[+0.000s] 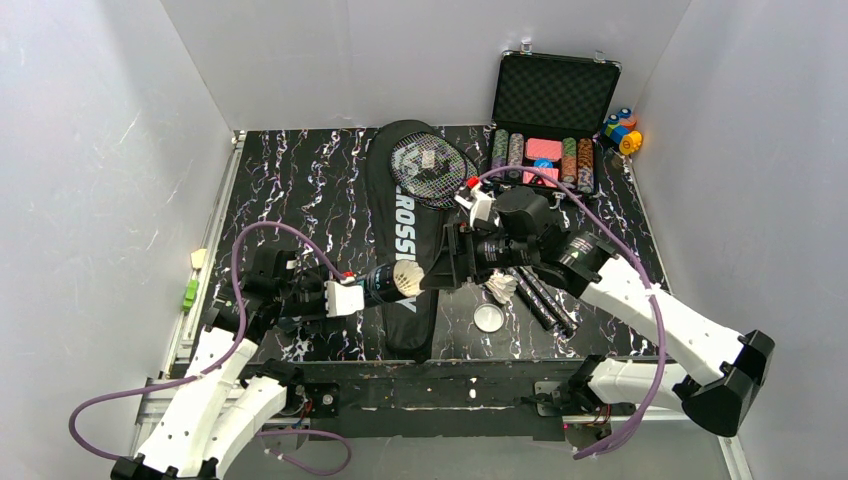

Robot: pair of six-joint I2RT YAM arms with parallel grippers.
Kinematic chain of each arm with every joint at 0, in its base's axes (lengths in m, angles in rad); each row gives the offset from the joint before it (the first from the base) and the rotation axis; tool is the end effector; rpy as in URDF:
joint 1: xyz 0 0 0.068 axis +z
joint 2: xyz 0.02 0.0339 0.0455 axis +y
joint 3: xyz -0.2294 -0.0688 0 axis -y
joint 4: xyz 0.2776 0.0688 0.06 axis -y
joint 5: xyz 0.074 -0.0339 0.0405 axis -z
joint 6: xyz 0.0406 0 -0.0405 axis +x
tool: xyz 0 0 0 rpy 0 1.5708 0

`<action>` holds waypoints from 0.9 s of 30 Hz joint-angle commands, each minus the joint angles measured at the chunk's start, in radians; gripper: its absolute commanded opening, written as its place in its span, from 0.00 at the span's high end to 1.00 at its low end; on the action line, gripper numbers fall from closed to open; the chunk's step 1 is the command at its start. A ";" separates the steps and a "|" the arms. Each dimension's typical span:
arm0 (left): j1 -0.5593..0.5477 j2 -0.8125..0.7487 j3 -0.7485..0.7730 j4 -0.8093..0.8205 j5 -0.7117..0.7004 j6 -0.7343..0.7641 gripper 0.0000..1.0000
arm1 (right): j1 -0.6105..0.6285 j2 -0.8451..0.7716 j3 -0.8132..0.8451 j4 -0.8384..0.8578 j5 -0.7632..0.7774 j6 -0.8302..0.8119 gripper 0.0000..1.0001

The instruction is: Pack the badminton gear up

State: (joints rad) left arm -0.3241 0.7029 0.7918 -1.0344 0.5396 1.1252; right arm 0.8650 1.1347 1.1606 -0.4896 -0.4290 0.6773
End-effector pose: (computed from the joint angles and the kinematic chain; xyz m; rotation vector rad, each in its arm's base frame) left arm 0.1638 -0.0770 0.2580 1.7157 1.6209 -0.3023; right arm 0.1806 0.2380 0.3390 -0.5175 2.2336 1.3337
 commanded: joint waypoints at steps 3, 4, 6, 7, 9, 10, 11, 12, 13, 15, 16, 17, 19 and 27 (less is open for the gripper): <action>-0.008 -0.011 0.048 0.041 0.046 -0.060 0.83 | 0.030 0.024 -0.047 0.167 0.063 0.069 0.21; -0.009 -0.010 0.051 0.043 0.046 -0.065 0.83 | 0.037 0.030 -0.048 0.174 0.074 0.072 0.22; -0.009 -0.011 0.058 0.045 0.050 -0.075 0.83 | 0.057 0.043 -0.050 0.184 0.106 0.077 0.24; -0.009 -0.011 0.061 0.047 0.053 -0.081 0.83 | 0.067 0.049 -0.051 0.189 0.115 0.079 0.25; -0.010 -0.010 0.066 0.050 0.059 -0.095 0.83 | 0.082 0.061 -0.056 0.207 0.134 0.086 0.26; -0.010 -0.010 0.069 0.052 0.062 -0.102 0.83 | 0.088 0.070 -0.059 0.220 0.143 0.088 0.26; -0.010 -0.008 0.071 0.055 0.066 -0.111 0.83 | 0.094 0.078 -0.063 0.235 0.147 0.095 0.27; -0.010 -0.007 0.074 0.056 0.070 -0.118 0.84 | 0.099 0.089 -0.063 0.252 0.145 0.102 0.26; -0.011 -0.005 0.076 0.058 0.072 -0.125 0.84 | 0.104 0.104 -0.060 0.269 0.144 0.106 0.25; -0.012 -0.003 0.080 0.059 0.073 -0.132 0.83 | 0.113 0.135 -0.038 0.275 0.145 0.111 0.22; -0.012 -0.002 0.078 0.059 0.070 -0.132 0.84 | 0.114 0.145 -0.021 0.255 0.146 0.110 0.21; -0.012 -0.003 0.074 0.058 0.063 -0.131 0.84 | 0.114 0.145 0.005 0.231 0.155 0.106 0.18; -0.012 -0.016 0.043 0.059 0.038 -0.121 0.84 | 0.112 0.044 0.036 0.147 0.261 0.089 0.15; -0.012 -0.047 -0.058 0.071 0.002 -0.101 0.84 | 0.082 -0.131 0.057 -0.042 0.393 0.061 0.13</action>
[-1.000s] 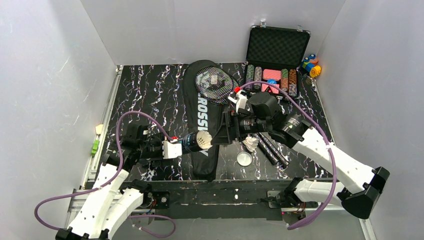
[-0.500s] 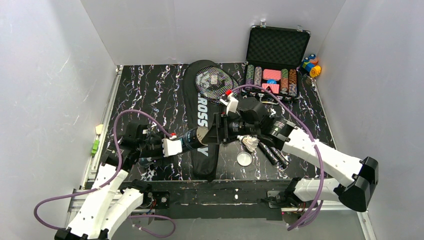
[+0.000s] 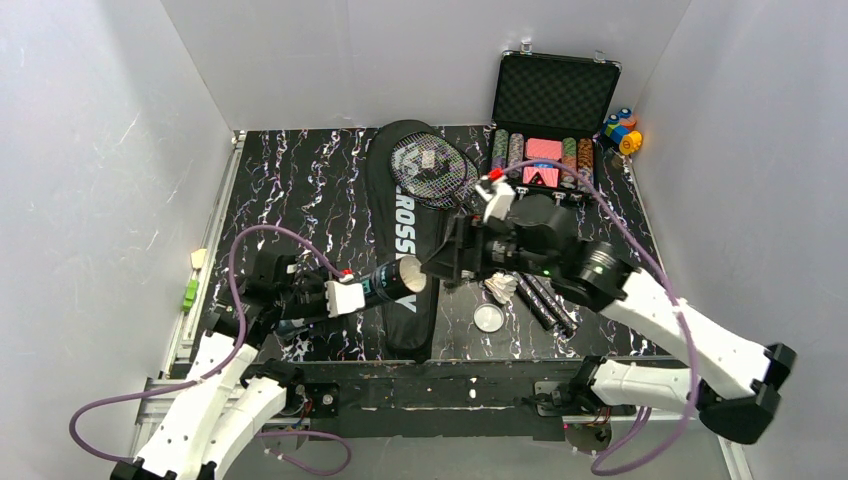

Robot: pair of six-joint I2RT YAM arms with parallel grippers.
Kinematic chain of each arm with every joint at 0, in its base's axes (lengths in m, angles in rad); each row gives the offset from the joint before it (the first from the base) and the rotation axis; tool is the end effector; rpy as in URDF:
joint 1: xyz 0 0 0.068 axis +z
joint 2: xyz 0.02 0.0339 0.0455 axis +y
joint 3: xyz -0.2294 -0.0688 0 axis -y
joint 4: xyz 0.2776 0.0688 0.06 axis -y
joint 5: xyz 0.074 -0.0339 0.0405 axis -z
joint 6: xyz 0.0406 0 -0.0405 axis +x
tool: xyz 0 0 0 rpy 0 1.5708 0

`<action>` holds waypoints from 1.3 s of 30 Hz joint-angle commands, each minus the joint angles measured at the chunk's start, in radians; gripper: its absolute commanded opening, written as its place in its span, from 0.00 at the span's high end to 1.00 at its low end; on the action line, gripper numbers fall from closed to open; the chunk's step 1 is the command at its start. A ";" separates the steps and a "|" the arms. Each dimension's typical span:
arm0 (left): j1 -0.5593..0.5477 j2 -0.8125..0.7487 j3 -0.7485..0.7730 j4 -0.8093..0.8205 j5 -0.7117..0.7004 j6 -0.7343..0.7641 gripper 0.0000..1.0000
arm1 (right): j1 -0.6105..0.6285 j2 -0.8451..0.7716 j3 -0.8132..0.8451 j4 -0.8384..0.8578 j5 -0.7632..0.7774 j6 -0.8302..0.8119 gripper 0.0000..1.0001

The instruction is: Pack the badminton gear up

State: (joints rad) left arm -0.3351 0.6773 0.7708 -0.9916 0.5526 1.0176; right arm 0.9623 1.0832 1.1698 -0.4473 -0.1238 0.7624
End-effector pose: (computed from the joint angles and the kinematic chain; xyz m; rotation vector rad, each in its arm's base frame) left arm 0.1627 -0.0792 0.2580 1.6268 1.6604 -0.3474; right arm 0.1621 0.2415 0.3596 -0.3057 2.1264 1.2137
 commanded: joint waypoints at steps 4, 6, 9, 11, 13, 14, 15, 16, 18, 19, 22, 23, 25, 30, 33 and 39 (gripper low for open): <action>-0.001 -0.040 -0.057 0.027 -0.028 0.014 0.85 | -0.053 -0.096 0.007 -0.158 0.158 -0.024 0.12; -0.001 -0.047 -0.058 0.023 -0.033 0.013 0.85 | -0.092 -0.058 -0.022 -0.216 0.198 -0.013 0.12; -0.001 -0.056 -0.064 0.011 -0.047 0.022 0.86 | -0.102 0.049 -0.041 -0.270 0.314 -0.027 0.12; -0.001 -0.068 -0.070 0.000 -0.059 0.032 0.86 | -0.102 0.144 -0.020 -0.306 0.377 -0.038 0.12; -0.001 -0.088 -0.075 -0.017 -0.065 0.039 0.87 | -0.102 0.242 0.015 -0.321 0.406 -0.050 0.12; -0.001 -0.102 -0.077 -0.024 -0.067 0.043 0.87 | -0.101 0.284 0.034 -0.321 0.420 -0.058 0.12; -0.001 -0.114 -0.078 -0.034 -0.065 0.046 0.88 | -0.100 0.329 0.054 -0.320 0.431 -0.062 0.12; -0.001 -0.126 -0.078 -0.043 -0.063 0.048 0.88 | -0.100 0.373 0.075 -0.319 0.446 -0.067 0.12; -0.001 -0.143 -0.078 -0.059 -0.061 0.049 0.88 | -0.100 0.476 0.128 -0.328 0.475 -0.077 0.14; -0.001 -0.149 -0.078 -0.067 -0.061 0.049 0.89 | -0.100 0.520 0.154 -0.337 0.490 -0.081 0.15; -0.001 -0.169 -0.077 -0.090 -0.065 0.050 0.89 | -0.098 0.622 0.225 -0.358 0.514 -0.078 0.18; -0.001 -0.176 -0.079 -0.098 -0.066 0.051 0.89 | -0.095 0.646 0.240 -0.359 0.519 -0.075 0.18; -0.001 -0.190 -0.080 -0.110 -0.067 0.055 0.89 | -0.090 0.682 0.263 -0.352 0.529 -0.073 0.20; -0.001 -0.205 -0.077 -0.120 -0.064 0.054 0.89 | -0.088 0.760 0.304 -0.365 0.570 -0.067 0.27; -0.001 -0.207 -0.072 -0.120 -0.060 0.048 0.89 | -0.088 0.800 0.328 -0.378 0.587 -0.072 0.35; -0.001 -0.207 -0.069 -0.120 -0.058 0.044 0.89 | -0.085 0.841 0.358 -0.401 0.609 -0.079 0.51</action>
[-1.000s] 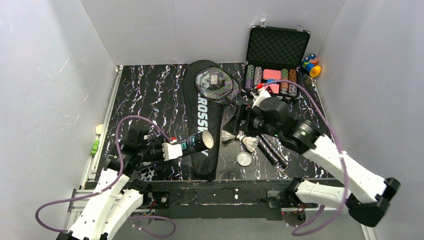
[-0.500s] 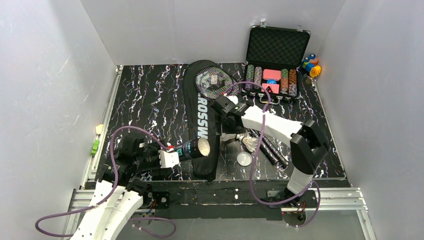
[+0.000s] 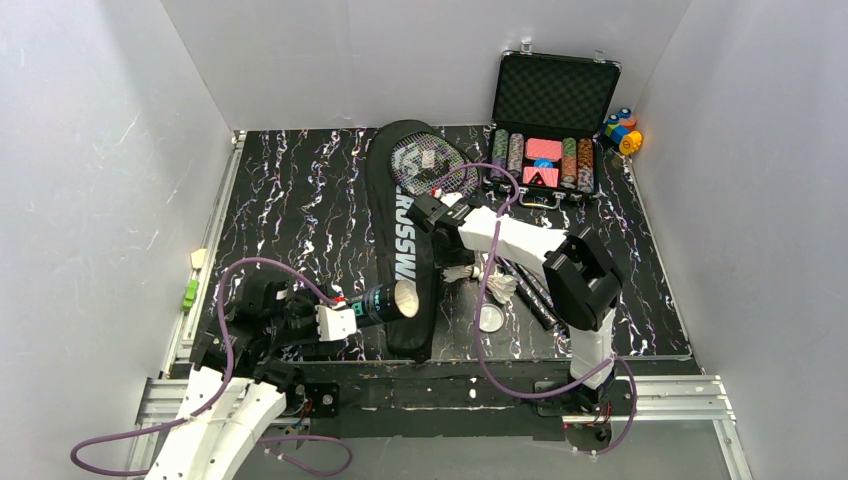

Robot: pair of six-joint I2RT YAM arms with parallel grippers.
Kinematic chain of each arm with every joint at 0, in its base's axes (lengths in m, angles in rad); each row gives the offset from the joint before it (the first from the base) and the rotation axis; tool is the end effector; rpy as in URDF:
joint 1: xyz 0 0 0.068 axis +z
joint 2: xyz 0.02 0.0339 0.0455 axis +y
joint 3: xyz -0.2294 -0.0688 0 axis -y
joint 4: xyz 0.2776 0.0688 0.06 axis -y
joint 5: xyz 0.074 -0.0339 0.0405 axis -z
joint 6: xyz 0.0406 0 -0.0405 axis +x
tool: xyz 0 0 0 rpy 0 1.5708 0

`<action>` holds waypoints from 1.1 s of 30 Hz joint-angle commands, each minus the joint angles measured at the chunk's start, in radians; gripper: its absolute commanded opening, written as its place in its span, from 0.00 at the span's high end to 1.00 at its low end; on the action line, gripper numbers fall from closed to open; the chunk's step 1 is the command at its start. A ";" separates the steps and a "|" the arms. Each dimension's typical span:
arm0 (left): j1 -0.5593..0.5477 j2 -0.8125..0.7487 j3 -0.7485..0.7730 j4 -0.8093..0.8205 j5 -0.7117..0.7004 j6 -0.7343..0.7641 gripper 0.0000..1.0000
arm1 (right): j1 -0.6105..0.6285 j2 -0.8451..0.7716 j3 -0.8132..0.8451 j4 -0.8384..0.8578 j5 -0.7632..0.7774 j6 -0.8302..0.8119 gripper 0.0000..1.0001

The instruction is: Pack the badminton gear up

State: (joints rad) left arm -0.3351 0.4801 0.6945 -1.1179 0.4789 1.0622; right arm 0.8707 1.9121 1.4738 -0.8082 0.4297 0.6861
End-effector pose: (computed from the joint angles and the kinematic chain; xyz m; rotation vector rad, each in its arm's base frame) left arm 0.1290 -0.0647 0.2507 1.6617 1.6695 -0.2463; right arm 0.2764 0.3019 0.1611 -0.1479 2.6091 -0.1058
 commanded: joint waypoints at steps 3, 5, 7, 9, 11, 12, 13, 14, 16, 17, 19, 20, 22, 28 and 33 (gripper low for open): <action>-0.001 -0.010 0.010 0.008 0.016 -0.001 0.89 | 0.007 0.021 0.069 -0.057 0.067 -0.002 0.61; -0.001 -0.008 0.014 0.008 0.017 -0.001 0.89 | 0.010 0.015 0.072 -0.065 0.081 -0.004 0.69; -0.001 -0.008 0.015 0.008 0.017 0.001 0.89 | 0.011 -0.002 0.068 -0.066 0.089 -0.004 0.77; 0.000 -0.008 0.014 0.010 0.018 -0.002 0.89 | 0.014 -0.026 0.062 -0.070 0.101 -0.004 0.85; -0.001 -0.006 0.015 0.012 0.019 -0.004 0.88 | 0.015 -0.051 0.063 -0.081 0.114 -0.006 0.91; -0.001 -0.006 0.016 0.013 0.020 -0.004 0.88 | 0.017 -0.065 0.064 -0.088 0.120 -0.005 0.95; -0.001 -0.005 0.017 0.013 0.021 -0.004 0.88 | 0.018 -0.082 0.065 -0.093 0.124 -0.008 0.98; -0.001 -0.005 0.016 0.014 0.021 -0.006 0.88 | 0.020 -0.104 0.064 -0.098 0.130 -0.008 0.99; -0.001 -0.003 0.017 0.019 0.021 -0.008 0.88 | 0.022 -0.160 0.053 -0.104 0.135 -0.011 0.99; -0.001 0.000 0.016 0.021 0.022 -0.008 0.88 | 0.022 -0.193 0.048 -0.108 0.132 -0.013 0.99; -0.001 0.003 0.013 0.026 0.024 -0.008 0.88 | 0.022 -0.284 0.034 -0.117 0.117 -0.015 0.99; -0.001 0.007 0.010 0.029 0.024 -0.009 0.88 | 0.022 -0.334 0.024 -0.117 0.103 -0.017 0.99; -0.001 0.014 0.010 0.037 0.026 -0.011 0.88 | 0.022 -0.442 -0.007 -0.097 0.046 -0.020 0.99; -0.001 0.032 0.007 0.067 0.037 -0.025 0.88 | 0.021 -0.853 -0.209 0.164 -0.295 0.007 0.99; -0.001 0.048 0.010 0.084 0.041 -0.028 0.88 | 0.021 -1.061 -0.379 0.368 -0.584 0.107 0.99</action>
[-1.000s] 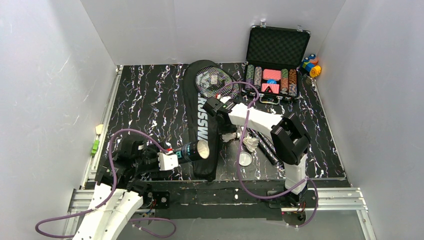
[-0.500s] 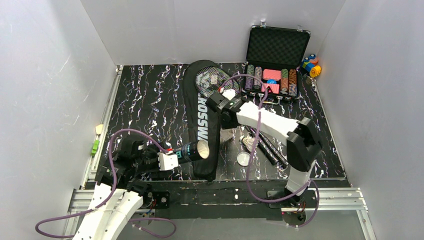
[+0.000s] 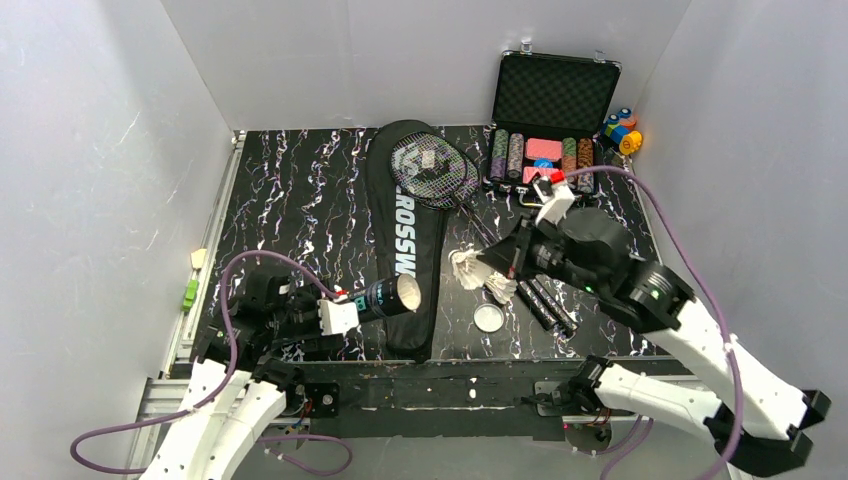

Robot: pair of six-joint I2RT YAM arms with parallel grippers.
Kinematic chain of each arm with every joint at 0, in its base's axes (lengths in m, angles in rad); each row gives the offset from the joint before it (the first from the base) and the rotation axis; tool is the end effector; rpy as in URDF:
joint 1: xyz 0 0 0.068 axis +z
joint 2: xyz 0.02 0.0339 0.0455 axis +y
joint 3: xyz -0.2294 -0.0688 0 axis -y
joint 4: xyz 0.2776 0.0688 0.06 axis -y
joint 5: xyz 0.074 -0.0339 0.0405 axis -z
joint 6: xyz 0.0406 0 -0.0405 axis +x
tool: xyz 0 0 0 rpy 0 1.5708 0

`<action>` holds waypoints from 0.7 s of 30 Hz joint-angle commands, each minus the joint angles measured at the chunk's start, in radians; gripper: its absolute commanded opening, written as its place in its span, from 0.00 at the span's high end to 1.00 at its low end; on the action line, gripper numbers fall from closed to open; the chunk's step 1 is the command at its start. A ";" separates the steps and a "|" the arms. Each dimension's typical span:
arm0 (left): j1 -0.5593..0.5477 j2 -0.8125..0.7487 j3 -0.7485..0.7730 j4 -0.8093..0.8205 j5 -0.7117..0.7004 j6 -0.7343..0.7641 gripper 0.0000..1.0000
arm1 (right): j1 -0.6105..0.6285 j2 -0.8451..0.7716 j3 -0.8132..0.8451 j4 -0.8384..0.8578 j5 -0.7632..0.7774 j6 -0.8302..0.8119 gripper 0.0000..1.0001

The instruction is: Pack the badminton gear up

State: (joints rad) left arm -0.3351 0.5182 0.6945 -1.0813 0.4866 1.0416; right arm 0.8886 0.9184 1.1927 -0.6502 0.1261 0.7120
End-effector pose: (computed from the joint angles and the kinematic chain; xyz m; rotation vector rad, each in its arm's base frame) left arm 0.1367 -0.0677 0.2485 1.6461 1.6841 -0.2658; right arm 0.1540 0.1815 0.3868 -0.0935 2.0600 0.9153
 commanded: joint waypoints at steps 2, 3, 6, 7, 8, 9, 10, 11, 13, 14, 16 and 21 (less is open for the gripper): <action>-0.001 0.017 0.012 0.055 0.033 -0.006 0.88 | 0.003 -0.088 -0.144 0.279 -0.351 0.123 0.99; -0.001 0.021 0.014 0.058 0.034 -0.006 0.88 | 0.003 -0.091 -0.166 0.313 -0.383 0.145 0.99; -0.002 0.030 0.023 0.066 0.036 -0.015 0.88 | 0.003 -0.071 -0.203 0.395 -0.448 0.185 0.99; -0.001 0.033 0.026 0.066 0.038 -0.019 0.88 | 0.003 -0.054 -0.207 0.410 -0.460 0.192 0.99; -0.001 0.033 0.030 0.068 0.038 -0.023 0.88 | 0.003 -0.041 -0.210 0.424 -0.471 0.199 0.99; -0.001 0.034 0.032 0.067 0.038 -0.025 0.88 | 0.003 -0.028 -0.214 0.448 -0.482 0.206 0.99; -0.002 0.034 0.033 0.067 0.037 -0.027 0.88 | 0.003 -0.015 -0.215 0.464 -0.492 0.213 0.99; -0.001 0.031 0.034 0.067 0.037 -0.025 0.88 | 0.003 0.000 -0.213 0.475 -0.503 0.217 0.99; -0.001 0.025 0.033 0.065 0.035 -0.025 0.88 | 0.003 0.029 -0.204 0.481 -0.517 0.220 0.99; -0.002 0.024 0.034 0.066 0.035 -0.024 0.87 | 0.003 0.041 -0.201 0.481 -0.519 0.220 0.99; -0.001 0.022 0.036 0.061 0.036 -0.024 0.87 | 0.003 0.060 -0.204 0.491 -0.520 0.223 0.99; -0.001 0.022 0.039 0.060 0.045 -0.029 0.87 | 0.003 0.098 -0.209 0.504 -0.504 0.220 0.99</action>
State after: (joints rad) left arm -0.3351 0.5507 0.6960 -1.0466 0.4900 1.0206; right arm 0.8886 0.9977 0.9684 -0.2211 -0.3630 0.9234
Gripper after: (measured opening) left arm 0.666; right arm 0.023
